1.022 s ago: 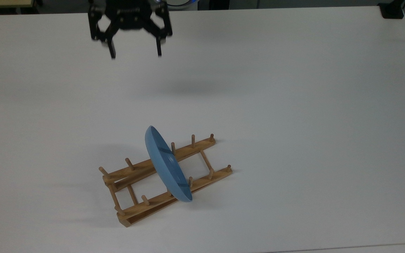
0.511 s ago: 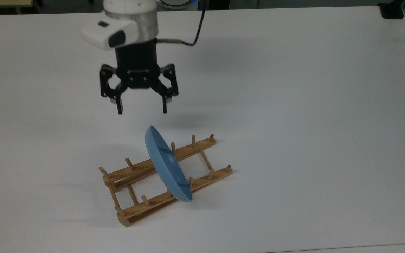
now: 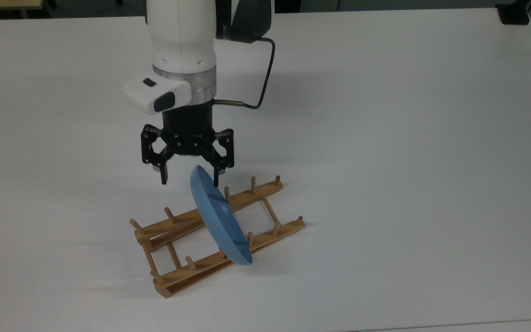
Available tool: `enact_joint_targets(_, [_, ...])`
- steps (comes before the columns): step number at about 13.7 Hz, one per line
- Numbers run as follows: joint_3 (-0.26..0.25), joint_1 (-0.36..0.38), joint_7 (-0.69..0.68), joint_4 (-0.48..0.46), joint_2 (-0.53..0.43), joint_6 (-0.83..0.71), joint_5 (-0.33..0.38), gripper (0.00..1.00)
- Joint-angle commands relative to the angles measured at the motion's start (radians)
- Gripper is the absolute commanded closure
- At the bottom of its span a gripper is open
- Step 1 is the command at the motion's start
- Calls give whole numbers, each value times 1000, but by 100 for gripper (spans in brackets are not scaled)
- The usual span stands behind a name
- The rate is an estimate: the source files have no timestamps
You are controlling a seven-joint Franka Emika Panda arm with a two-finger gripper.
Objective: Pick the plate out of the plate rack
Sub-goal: 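Lower the open gripper over the rim of the blue plate, then close the gripper on the blue plate's rim, then lift the blue plate up out of the rack slots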
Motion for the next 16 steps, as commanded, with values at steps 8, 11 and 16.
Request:
enact_joint_targets(8, [-10,26,100,37,1,9,-59,97])
enact_joint_targets(11, [-10,18,98,37,-36,7,-58,100])
enact_joint_targets(16, [-1,1,100,35,-145,-168,-36,100])
